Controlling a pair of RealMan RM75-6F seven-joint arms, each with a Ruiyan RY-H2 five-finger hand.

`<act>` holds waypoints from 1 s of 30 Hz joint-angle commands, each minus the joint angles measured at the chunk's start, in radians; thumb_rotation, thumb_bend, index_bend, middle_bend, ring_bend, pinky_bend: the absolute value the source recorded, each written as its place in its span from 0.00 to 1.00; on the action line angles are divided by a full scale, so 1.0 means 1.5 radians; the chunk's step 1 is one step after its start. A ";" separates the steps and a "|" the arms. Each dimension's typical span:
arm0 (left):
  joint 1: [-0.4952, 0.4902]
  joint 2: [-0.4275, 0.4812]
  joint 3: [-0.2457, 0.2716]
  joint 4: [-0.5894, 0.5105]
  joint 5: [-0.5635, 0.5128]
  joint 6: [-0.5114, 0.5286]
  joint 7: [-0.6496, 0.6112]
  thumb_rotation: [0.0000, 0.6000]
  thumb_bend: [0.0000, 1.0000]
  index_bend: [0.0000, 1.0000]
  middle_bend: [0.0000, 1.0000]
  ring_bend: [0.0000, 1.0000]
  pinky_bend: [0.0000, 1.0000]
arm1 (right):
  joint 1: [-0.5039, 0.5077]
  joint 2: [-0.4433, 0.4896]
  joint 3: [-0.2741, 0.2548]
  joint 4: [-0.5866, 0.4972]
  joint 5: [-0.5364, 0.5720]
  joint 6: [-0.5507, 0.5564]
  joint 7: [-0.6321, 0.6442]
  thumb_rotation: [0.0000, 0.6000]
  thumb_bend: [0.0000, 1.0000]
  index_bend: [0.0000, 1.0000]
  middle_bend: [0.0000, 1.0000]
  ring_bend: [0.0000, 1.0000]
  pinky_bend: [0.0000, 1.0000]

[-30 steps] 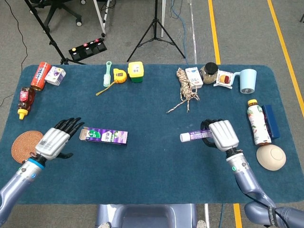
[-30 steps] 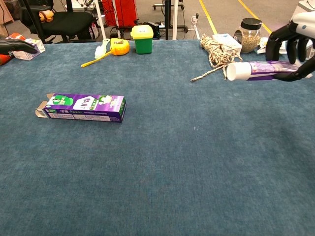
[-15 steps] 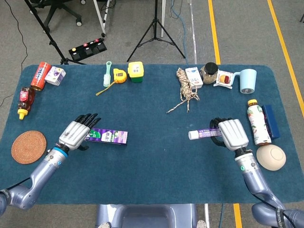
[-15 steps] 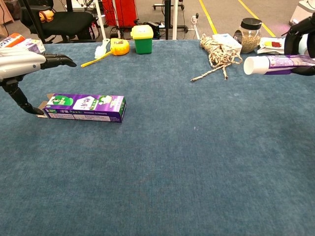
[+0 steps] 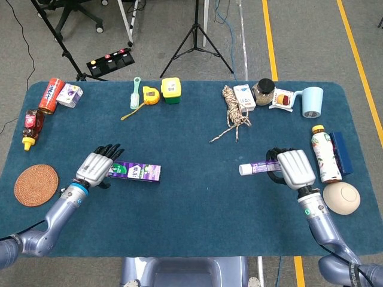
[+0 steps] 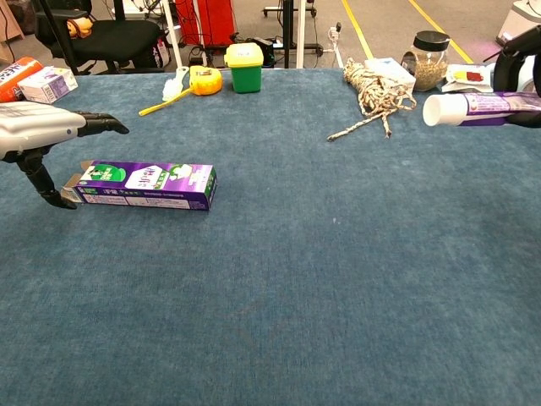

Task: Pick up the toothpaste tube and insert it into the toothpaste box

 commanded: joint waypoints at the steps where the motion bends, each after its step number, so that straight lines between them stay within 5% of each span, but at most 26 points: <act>1: -0.014 0.028 0.012 -0.046 -0.071 -0.018 0.053 1.00 0.01 0.00 0.00 0.00 0.10 | 0.000 0.000 0.001 -0.002 0.000 0.000 0.002 1.00 0.45 0.61 0.62 0.57 0.53; 13: -0.070 0.075 0.060 -0.144 -0.240 -0.057 0.115 1.00 0.01 0.00 0.02 0.01 0.16 | -0.001 0.003 0.004 -0.012 0.000 0.001 -0.002 1.00 0.46 0.61 0.62 0.57 0.53; 17: -0.081 0.093 0.071 -0.170 -0.260 -0.076 0.097 1.00 0.01 0.00 0.06 0.09 0.19 | -0.001 0.003 0.004 -0.014 0.000 0.002 -0.004 1.00 0.46 0.61 0.62 0.57 0.53; 30: -0.104 0.167 0.084 -0.276 -0.212 -0.154 0.002 1.00 0.01 0.00 0.09 0.17 0.32 | 0.002 -0.008 0.004 -0.013 0.005 -0.002 -0.018 1.00 0.46 0.61 0.62 0.57 0.53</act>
